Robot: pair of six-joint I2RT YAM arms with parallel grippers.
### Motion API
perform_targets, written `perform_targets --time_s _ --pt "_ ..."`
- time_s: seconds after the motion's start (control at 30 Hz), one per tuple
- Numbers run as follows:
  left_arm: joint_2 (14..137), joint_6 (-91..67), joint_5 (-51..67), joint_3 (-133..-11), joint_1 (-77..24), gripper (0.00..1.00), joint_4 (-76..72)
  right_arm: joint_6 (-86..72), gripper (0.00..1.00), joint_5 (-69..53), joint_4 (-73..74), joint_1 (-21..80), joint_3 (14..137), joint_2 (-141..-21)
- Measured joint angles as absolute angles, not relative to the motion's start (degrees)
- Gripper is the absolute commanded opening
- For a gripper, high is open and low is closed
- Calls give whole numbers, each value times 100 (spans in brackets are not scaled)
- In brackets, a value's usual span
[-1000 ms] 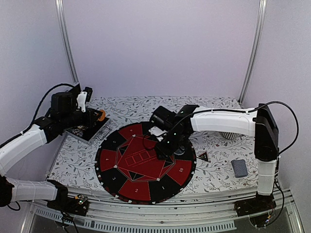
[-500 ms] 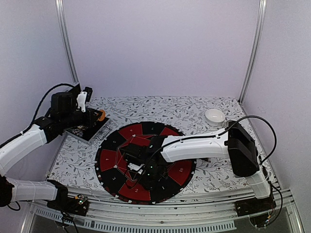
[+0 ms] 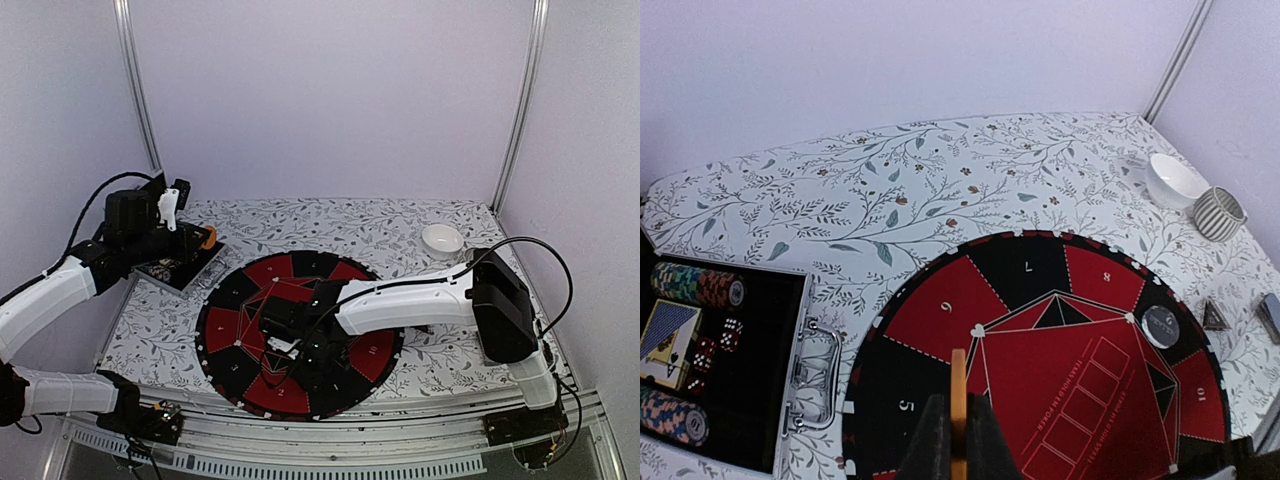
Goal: Distribute texas hold em gaming equipment
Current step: Place the small blind button at position1, then place the big blind button at position 4.
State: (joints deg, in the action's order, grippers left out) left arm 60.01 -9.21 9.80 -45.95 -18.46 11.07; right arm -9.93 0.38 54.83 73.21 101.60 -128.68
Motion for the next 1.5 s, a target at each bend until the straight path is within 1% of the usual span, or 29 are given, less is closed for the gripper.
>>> perform_targets --time_s 0.4,0.5,0.53,0.57,0.63,0.73,0.77,0.8,1.0,1.13,1.2,1.33,1.5 --pt "6003 -921 980 -4595 -1846 0 1107 -1074 14 -14 5505 7373 9791 -12626" --pt "6003 -921 980 -4595 -1846 0 1107 -1079 18 -16 5507 7376 9791 -12626" --pt "6003 -921 980 -4595 -1846 0 1107 -1079 23 -16 5507 7376 9791 -12626" --pt "6003 -919 980 -4595 -1846 0 1107 -1079 32 -16 5507 7378 9791 -12626" --pt "6003 -919 980 -4595 -1846 0 1107 -1085 53 -16 5505 7380 9791 -12626" --pt "6003 -917 980 -4595 -1846 0 1107 -1120 79 -25 5511 7384 9791 -12626" --pt "6003 -915 978 -4595 -1846 0 1107 -1142 92 -36 5527 7391 9791 -12626" --pt "6003 -913 978 -4595 -1846 0 1109 -1155 100 -43 5542 7404 9795 -12626" --pt "6003 -998 1068 -4595 -1844 0 1135 -1151 99 -49 5575 7478 9837 -12593" --pt "5957 -1684 1487 -4504 -1841 0 1057 -1151 99 148 5537 7450 9797 -12324" --pt "5771 -2167 1649 -4167 -1848 0 851 -1149 99 217 5356 7395 9603 -11917" --pt "5290 -3092 1708 -3124 -1844 0 609 -1133 99 301 5017 7157 9102 -11019" --pt "5422 -4010 1769 -2248 -1806 0 226 -1116 99 443 4613 6814 8608 -10447"
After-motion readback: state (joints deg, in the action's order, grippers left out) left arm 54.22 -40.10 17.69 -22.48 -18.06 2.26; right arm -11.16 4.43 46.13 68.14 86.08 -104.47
